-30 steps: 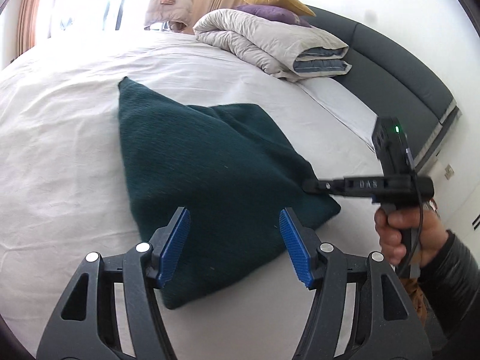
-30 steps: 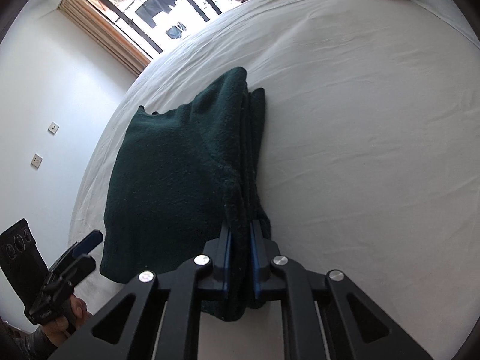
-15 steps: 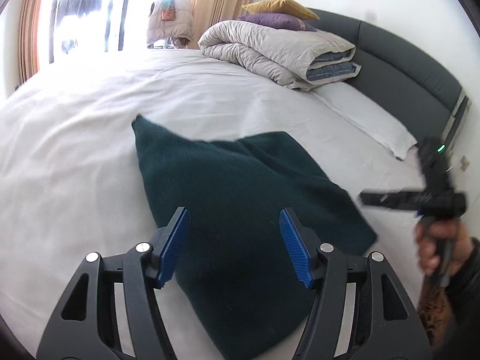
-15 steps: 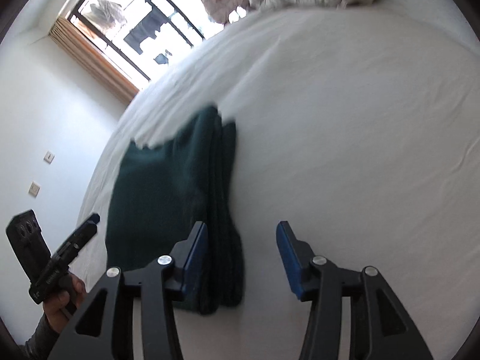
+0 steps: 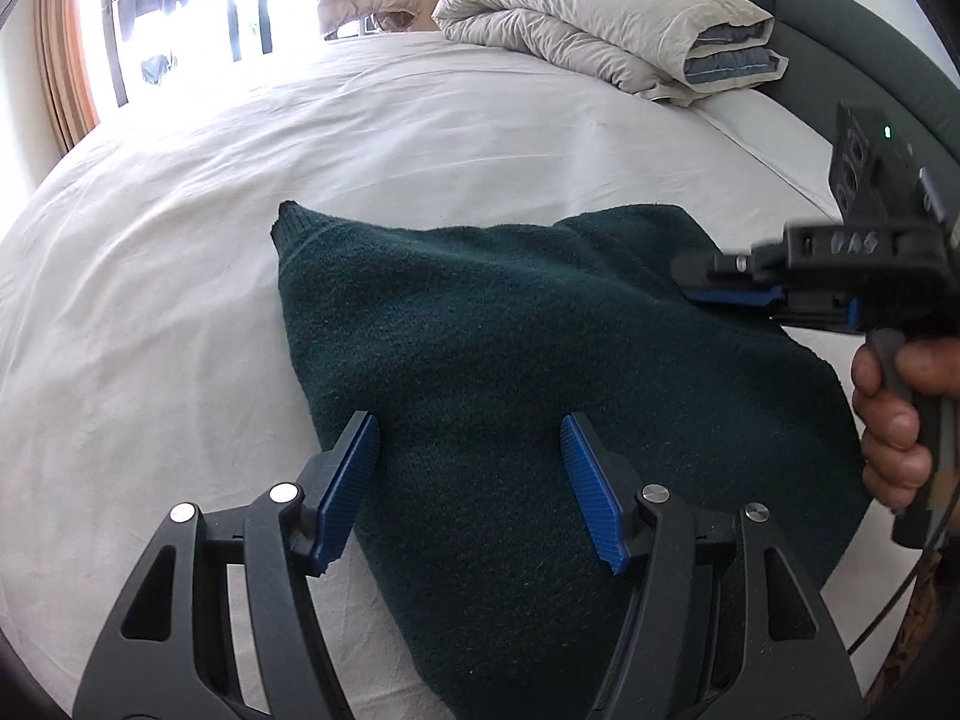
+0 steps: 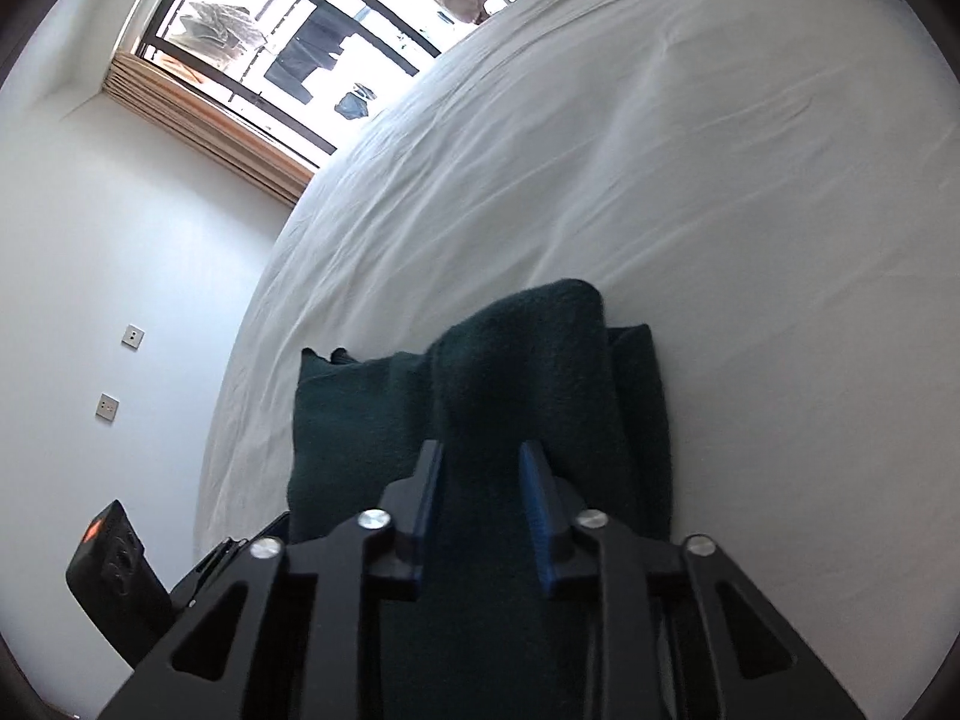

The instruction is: Fold small clothes

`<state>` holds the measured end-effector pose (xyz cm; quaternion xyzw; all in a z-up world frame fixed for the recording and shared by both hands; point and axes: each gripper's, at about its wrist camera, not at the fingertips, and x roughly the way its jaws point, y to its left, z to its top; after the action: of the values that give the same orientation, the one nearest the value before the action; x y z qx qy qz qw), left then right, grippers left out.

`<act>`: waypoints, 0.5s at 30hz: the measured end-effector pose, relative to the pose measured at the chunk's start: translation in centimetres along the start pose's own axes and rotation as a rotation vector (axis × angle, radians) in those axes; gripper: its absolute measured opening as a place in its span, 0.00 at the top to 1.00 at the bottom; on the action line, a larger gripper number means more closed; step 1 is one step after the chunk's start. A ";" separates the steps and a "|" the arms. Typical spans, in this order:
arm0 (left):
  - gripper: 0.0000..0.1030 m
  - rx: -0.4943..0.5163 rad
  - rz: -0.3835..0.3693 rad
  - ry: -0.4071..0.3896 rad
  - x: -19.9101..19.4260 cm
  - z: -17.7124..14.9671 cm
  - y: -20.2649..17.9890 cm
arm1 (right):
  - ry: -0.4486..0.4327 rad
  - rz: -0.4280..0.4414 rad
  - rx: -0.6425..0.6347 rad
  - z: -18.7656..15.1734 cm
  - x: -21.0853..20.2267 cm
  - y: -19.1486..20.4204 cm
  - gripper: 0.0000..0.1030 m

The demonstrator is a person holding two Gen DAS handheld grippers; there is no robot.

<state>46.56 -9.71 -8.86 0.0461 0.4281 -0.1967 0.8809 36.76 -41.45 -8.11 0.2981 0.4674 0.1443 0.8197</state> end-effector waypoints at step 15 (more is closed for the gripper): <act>0.40 -0.007 0.001 -0.002 0.1 -0.3 -0.2 | -0.002 0.057 -0.090 -5.3 -4.6 2.4 0.88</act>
<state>46.28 -9.87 -9.15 0.0431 0.4279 -0.1946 0.8816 29.98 -40.03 -5.53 0.2745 0.4508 0.1880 0.8283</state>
